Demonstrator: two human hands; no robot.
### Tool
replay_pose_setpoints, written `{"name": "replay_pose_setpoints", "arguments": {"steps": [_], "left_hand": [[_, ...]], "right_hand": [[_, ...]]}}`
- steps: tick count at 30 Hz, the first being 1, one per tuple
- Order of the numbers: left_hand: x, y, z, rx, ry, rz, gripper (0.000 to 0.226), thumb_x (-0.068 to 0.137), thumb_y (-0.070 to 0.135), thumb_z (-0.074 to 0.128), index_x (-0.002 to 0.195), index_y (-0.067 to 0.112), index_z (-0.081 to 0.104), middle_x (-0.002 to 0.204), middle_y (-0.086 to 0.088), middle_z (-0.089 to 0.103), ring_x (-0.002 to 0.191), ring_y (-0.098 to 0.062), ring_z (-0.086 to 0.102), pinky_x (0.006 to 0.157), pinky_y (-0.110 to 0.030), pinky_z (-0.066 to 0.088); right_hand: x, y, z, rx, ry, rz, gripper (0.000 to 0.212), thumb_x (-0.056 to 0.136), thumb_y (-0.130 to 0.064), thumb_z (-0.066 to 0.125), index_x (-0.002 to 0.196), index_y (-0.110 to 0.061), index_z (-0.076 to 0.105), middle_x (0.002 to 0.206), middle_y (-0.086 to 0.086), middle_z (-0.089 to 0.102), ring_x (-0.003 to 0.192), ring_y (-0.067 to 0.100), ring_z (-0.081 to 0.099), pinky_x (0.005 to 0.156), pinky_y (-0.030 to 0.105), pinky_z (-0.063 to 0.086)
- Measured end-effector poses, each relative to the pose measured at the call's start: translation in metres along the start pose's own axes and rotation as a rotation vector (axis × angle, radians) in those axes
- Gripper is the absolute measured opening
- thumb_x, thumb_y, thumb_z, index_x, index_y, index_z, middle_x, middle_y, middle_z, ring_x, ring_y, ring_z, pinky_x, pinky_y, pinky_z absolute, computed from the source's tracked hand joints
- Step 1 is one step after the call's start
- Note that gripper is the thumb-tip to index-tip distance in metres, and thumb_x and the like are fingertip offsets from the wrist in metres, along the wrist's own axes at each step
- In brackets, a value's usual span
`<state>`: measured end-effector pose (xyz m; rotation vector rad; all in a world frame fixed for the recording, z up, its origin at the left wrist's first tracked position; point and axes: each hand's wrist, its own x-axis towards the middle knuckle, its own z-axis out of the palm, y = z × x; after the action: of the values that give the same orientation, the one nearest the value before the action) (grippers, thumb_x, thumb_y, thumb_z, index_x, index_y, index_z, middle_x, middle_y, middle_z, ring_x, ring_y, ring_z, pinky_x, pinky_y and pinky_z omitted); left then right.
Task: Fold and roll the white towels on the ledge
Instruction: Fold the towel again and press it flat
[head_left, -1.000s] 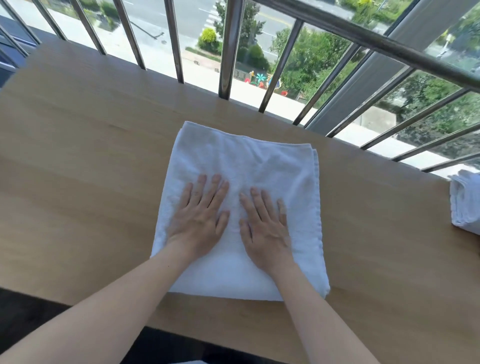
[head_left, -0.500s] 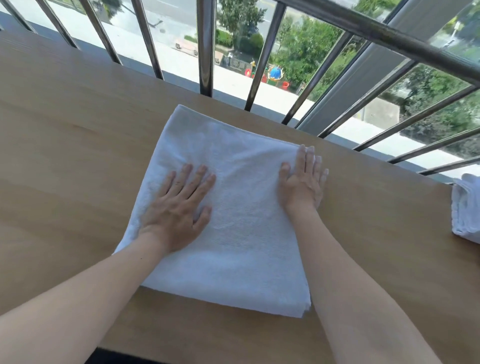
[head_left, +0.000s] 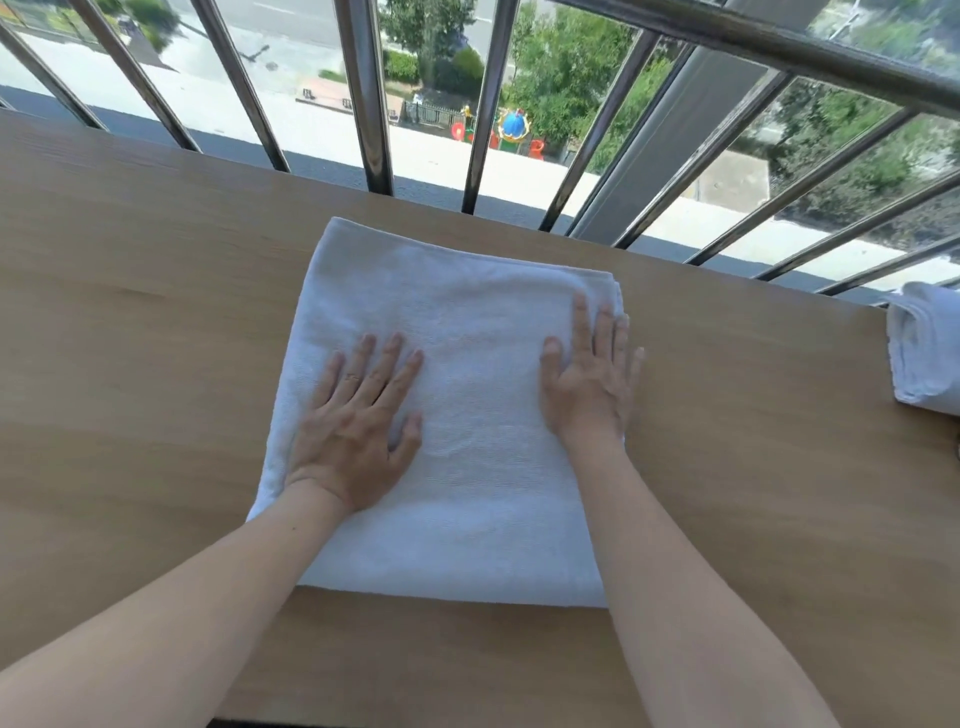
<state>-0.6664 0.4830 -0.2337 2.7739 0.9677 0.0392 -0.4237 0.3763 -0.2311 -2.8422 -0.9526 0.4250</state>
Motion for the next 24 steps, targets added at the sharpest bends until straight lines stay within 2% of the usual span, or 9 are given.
{"name": "replay_pose_setpoints", "arguments": {"steps": [3,4,6,8,10,12,18,21,24], "left_hand": [[0.001,-0.001,0.002,-0.012,0.007,0.014,0.067,0.098,0.045,0.029,0.16,0.022,0.022,0.167,-0.001,0.018,0.155,-0.026,0.012,0.125,-0.048,0.01],[0.001,-0.001,0.002,-0.016,0.011,0.016,0.067,0.098,0.045,0.029,0.16,0.022,0.022,0.167,-0.001,0.018,0.155,-0.026,0.011,0.125,-0.048,0.01],[0.001,-0.002,0.003,-0.021,0.021,0.02,0.067,0.098,0.045,0.03,0.16,0.021,0.021,0.167,-0.002,0.017,0.155,-0.026,0.011,0.125,-0.048,0.009],[0.002,-0.002,0.003,-0.029,0.02,0.03,0.067,0.098,0.045,0.03,0.16,0.021,0.02,0.167,-0.002,0.018,0.155,-0.027,0.011,0.125,-0.049,0.01],[0.001,-0.003,0.003,-0.038,0.011,0.044,0.067,0.098,0.045,0.029,0.16,0.021,0.018,0.167,-0.003,0.017,0.155,-0.027,0.011,0.125,-0.05,0.01],[0.0,-0.004,0.004,-0.046,-0.001,0.054,0.067,0.098,0.045,0.028,0.16,0.021,0.018,0.167,-0.004,0.016,0.155,-0.027,0.01,0.125,-0.05,0.009],[-0.004,-0.004,0.0,-0.087,-0.049,0.063,0.066,0.1,0.043,0.026,0.161,0.02,0.017,0.168,-0.005,0.011,0.155,-0.026,0.006,0.126,-0.046,0.001],[-0.007,-0.004,-0.006,-0.098,-0.073,0.065,0.066,0.1,0.042,0.019,0.161,0.019,0.014,0.168,-0.005,0.008,0.156,-0.026,0.002,0.126,-0.044,-0.004],[-0.012,-0.003,-0.009,-0.102,-0.1,0.187,0.063,0.102,0.039,0.012,0.16,0.015,0.014,0.168,-0.004,0.009,0.155,-0.024,-0.001,0.126,-0.043,-0.002]], "right_hand": [[-0.015,0.029,-0.005,0.049,0.014,0.264,0.06,0.104,-0.047,0.015,0.16,-0.029,0.001,0.167,0.002,-0.006,0.154,0.022,-0.006,0.122,0.048,-0.008],[-0.024,0.031,-0.005,0.037,0.044,0.3,0.06,0.105,-0.044,0.016,0.16,-0.024,0.005,0.168,0.004,-0.004,0.154,0.024,-0.005,0.122,0.05,-0.006],[-0.046,0.017,-0.004,0.06,0.152,0.232,0.06,0.105,-0.04,0.019,0.16,-0.016,0.01,0.168,0.006,0.0,0.154,0.025,-0.003,0.122,0.05,-0.006],[-0.076,-0.015,-0.001,0.129,0.209,0.036,0.061,0.104,-0.044,0.017,0.16,-0.018,0.013,0.168,0.004,0.003,0.154,0.024,-0.002,0.123,0.047,-0.005],[-0.112,-0.043,0.014,0.124,0.156,-0.186,0.06,0.105,-0.05,0.016,0.16,-0.028,0.009,0.168,0.0,0.0,0.154,0.021,-0.004,0.124,0.045,-0.005],[-0.14,-0.047,0.03,0.062,0.059,-0.289,0.059,0.104,-0.054,0.015,0.159,-0.036,0.003,0.168,-0.003,-0.004,0.154,0.019,-0.008,0.124,0.046,-0.003],[-0.147,-0.006,0.03,-0.043,0.011,-0.018,0.061,0.101,-0.056,0.004,0.158,-0.037,-0.006,0.166,-0.005,-0.014,0.151,0.013,-0.02,0.123,0.044,-0.01],[-0.147,-0.014,0.026,-0.059,0.032,0.1,0.068,0.098,-0.059,0.0,0.158,-0.03,-0.008,0.167,-0.001,-0.013,0.151,0.017,-0.019,0.122,0.046,-0.01],[-0.146,-0.044,0.028,-0.008,0.072,0.016,0.067,0.1,-0.059,0.008,0.159,-0.031,-0.007,0.166,-0.004,-0.014,0.151,0.017,-0.019,0.122,0.048,-0.012]]}}
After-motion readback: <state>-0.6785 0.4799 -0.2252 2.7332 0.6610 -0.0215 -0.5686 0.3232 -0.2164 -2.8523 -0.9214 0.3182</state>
